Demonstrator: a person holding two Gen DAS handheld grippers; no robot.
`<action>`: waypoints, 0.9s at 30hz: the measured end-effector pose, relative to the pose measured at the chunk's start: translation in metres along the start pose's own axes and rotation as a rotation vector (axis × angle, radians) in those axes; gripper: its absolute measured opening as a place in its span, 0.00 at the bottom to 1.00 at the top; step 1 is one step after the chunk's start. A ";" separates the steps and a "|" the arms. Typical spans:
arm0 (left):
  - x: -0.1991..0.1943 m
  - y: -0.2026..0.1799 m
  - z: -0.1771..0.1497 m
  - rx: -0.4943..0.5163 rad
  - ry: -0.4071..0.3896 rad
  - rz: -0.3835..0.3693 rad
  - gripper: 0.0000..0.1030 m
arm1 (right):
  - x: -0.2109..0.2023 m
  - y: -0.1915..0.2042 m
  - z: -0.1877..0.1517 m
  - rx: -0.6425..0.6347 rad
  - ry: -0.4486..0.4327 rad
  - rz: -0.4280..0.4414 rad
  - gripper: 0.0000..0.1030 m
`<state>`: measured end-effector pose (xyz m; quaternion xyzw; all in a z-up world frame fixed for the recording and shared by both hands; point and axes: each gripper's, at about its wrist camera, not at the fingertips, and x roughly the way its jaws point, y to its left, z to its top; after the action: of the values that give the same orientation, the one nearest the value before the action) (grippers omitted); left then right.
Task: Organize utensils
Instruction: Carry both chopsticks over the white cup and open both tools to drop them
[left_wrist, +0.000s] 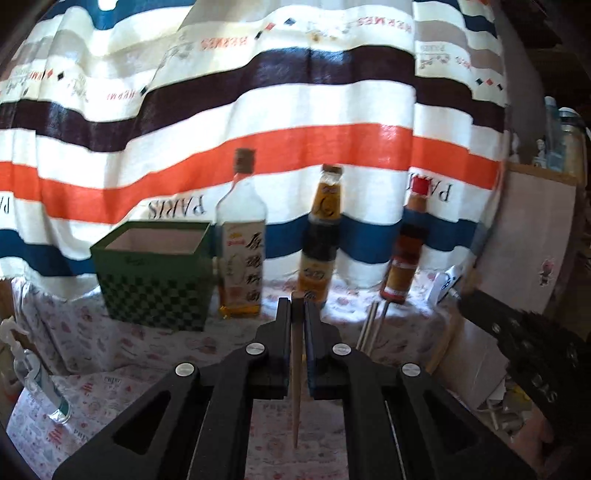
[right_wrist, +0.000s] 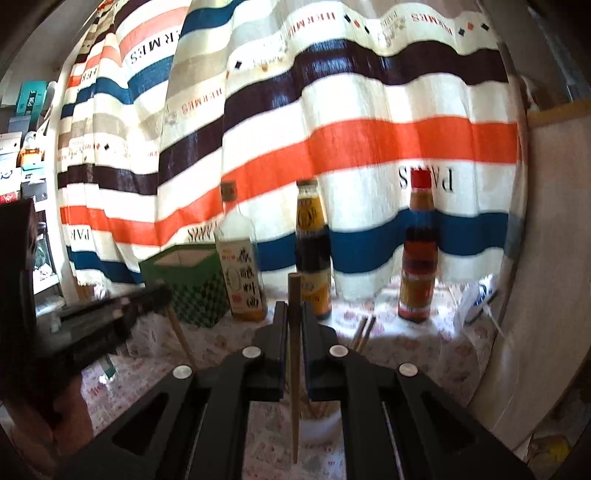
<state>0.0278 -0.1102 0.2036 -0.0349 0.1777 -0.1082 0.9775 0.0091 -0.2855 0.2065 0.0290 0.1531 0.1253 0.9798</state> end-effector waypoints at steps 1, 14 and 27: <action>-0.001 -0.004 0.002 0.004 -0.013 -0.003 0.05 | 0.002 0.001 0.006 0.003 -0.007 0.006 0.06; 0.009 -0.030 0.012 0.040 -0.243 -0.076 0.05 | 0.025 -0.007 0.012 0.040 -0.095 0.041 0.06; 0.072 -0.006 -0.019 -0.036 -0.153 -0.100 0.06 | 0.050 -0.035 -0.011 0.112 -0.146 -0.009 0.06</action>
<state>0.0857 -0.1327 0.1615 -0.0695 0.1026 -0.1505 0.9808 0.0599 -0.3065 0.1778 0.0919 0.0882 0.1099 0.9857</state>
